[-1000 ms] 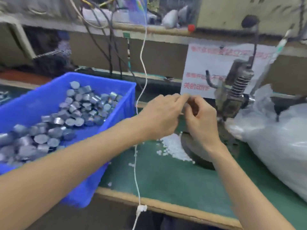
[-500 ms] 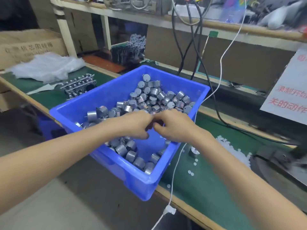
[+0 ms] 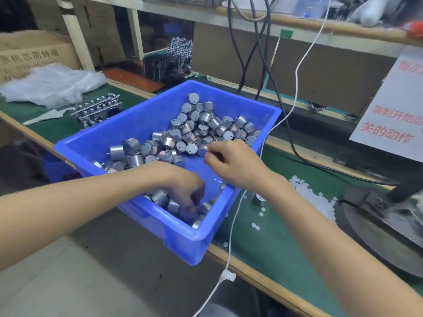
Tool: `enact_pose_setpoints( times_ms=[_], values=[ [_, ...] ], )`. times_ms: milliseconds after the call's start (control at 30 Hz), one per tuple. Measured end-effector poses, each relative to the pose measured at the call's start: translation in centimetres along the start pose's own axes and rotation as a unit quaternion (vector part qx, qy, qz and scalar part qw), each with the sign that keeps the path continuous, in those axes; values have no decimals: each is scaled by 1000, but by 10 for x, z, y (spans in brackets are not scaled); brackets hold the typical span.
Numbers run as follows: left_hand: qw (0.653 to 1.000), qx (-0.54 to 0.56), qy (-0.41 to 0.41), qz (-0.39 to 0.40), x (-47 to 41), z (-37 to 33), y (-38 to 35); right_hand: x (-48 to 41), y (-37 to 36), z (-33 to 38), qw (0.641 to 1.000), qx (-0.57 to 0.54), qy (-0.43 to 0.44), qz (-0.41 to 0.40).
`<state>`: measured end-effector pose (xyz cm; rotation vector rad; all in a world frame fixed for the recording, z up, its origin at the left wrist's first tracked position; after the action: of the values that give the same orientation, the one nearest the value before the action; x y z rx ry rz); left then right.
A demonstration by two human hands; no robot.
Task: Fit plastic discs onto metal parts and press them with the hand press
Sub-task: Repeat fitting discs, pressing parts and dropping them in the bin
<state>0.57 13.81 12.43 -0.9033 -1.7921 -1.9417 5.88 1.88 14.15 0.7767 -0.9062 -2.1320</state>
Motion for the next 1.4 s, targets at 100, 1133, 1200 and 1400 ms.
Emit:
enact_pose_setpoints(
  times_ms=[100, 1133, 1200, 1400],
  values=[
    [978, 54, 32, -197, 23, 5, 23, 24, 10, -3, 984, -133, 81, -88],
    [884, 270, -57, -377, -107, -149, -27, 202, -2, -144, 817, -411, -239, -327],
    [882, 257, -59, -390, -119, -166, -29, 208, -1, -146, 830, -377, -234, -337],
    [847, 261, -18, -462, -138, -170, -43, 210, 0, -146, 884, -303, -220, -282]
  ],
)
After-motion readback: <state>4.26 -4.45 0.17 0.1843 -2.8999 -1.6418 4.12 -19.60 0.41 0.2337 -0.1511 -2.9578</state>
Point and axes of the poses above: each hand's wrist, its own x-axis away from the middle knuckle, its own y-axis out of the back of the hand, z = x × y, the point moved 1 cm from there along -x, towards the middle knuckle, and after that the axes turned 11 degrees about -x, right-handed, at the moved point
